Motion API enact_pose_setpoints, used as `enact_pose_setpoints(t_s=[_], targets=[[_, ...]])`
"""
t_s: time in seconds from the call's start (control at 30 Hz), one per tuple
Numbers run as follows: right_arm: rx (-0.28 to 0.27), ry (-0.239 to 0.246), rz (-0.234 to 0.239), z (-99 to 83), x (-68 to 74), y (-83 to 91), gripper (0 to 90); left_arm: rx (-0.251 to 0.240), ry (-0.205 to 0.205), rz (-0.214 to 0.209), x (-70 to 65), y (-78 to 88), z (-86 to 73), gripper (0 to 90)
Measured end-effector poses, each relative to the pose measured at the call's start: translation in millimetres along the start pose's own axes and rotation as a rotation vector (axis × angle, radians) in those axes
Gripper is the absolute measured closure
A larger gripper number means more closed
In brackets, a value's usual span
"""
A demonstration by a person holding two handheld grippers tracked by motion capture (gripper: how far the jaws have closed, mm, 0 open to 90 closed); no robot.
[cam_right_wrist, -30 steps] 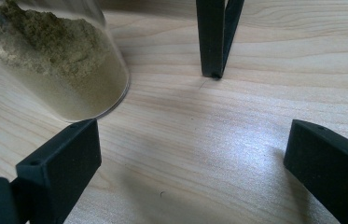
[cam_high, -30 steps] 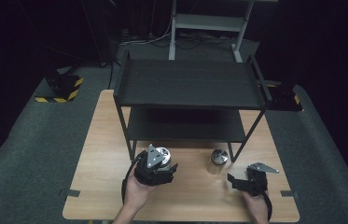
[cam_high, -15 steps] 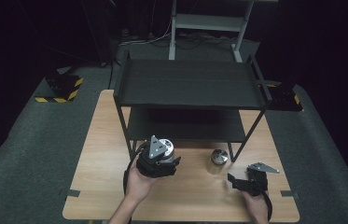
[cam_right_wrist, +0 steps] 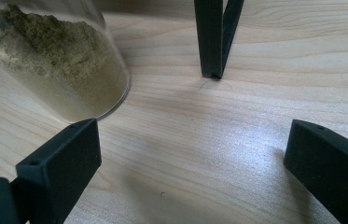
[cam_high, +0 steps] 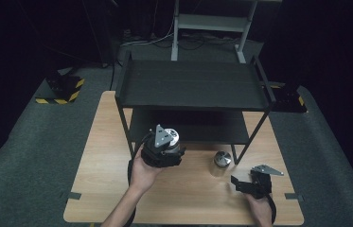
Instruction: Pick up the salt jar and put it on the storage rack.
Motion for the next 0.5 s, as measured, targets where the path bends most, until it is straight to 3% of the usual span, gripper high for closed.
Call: enact_pose_setpoints(t_s=[0.5], targets=[[-0.001,-0.001,0.002,-0.2,-0.5,0.1,3.9,0.007,0.011,0.033,8.3,-14.7,15.3,30.9]])
Point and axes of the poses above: each handheld gripper's, and its own axes: y roughly backward along the jaws, z roughly out of its top, x roughly to its left, the point moved 4 cm from there along -y, roughly forward along the jaws, and after that the axes turned 7 degrees about x, right-handed, at the moved point
